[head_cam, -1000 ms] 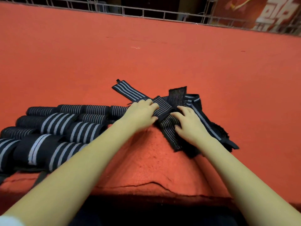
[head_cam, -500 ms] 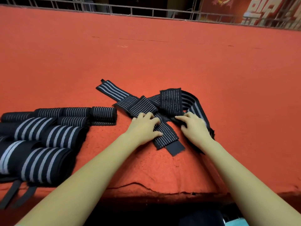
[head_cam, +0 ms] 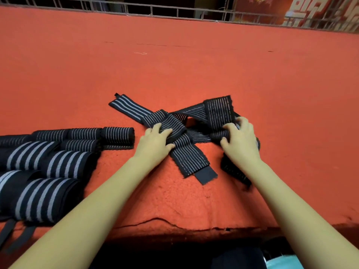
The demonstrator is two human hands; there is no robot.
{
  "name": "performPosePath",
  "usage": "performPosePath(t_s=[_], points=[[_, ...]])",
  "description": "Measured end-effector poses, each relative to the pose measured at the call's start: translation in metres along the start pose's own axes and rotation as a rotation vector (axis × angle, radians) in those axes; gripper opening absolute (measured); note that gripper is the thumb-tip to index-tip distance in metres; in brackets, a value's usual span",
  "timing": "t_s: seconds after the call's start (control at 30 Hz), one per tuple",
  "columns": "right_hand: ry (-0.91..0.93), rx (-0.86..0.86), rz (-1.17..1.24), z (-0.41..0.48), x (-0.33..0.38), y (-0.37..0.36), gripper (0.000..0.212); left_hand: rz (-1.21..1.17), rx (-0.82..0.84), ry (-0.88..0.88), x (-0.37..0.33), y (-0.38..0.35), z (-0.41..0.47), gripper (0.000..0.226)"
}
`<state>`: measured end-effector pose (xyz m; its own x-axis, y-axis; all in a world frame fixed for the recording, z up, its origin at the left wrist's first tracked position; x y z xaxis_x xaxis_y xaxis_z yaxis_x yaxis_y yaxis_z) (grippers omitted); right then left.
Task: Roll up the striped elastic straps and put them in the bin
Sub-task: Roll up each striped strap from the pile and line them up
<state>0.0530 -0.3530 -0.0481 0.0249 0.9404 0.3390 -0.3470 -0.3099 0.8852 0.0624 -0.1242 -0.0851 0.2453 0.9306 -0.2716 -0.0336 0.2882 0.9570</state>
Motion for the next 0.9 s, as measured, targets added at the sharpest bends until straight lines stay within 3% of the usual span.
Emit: performPosePath(t_s=[0.1, 0.2, 0.27, 0.37, 0.53, 0.73, 0.9], points=[[0.115, 0.218, 0.188, -0.019, 0.030, -0.017, 0.027, 0.090, -0.160, -0.028, -0.015, 0.013, -0.012, 0.045], [0.011, 0.467, 0.243, -0.035, 0.032, -0.041, 0.038, -0.083, -0.164, -0.266, -0.045, 0.008, -0.025, 0.035], [-0.056, 0.501, 0.299, -0.039, 0.025, -0.049, 0.046, -0.201, -0.045, -0.417, -0.065, -0.008, -0.039, 0.033], [-0.158, 0.550, 0.418, -0.041, 0.015, -0.055, 0.054, -0.222, 0.021, -0.401, -0.076, -0.029, -0.056, 0.055], [-0.213, 0.584, 0.509, -0.044, 0.015, -0.056, 0.050, -0.172, -0.065, -0.330, -0.079, -0.032, -0.064, 0.061], [-0.323, 0.546, 0.734, -0.046, 0.012, -0.045, 0.030, -0.090, -0.233, -0.406, -0.084, -0.017, -0.077, 0.067], [-0.420, 0.571, 0.856, -0.050, 0.017, -0.037, 0.033, -0.050, -0.287, -0.382, -0.088, -0.008, -0.075, 0.055]])
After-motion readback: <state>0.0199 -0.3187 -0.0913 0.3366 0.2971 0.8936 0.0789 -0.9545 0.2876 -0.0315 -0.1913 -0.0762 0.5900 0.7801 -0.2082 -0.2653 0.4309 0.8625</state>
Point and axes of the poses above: each hand's wrist, its own z-axis towards the middle knuckle, its own y-axis out of the back of the hand, x = y × z, the point moved 8 cm from there along z, towards the middle knuckle, and after that the axes turned 7 degrees about -y, right-handed, at the moved point
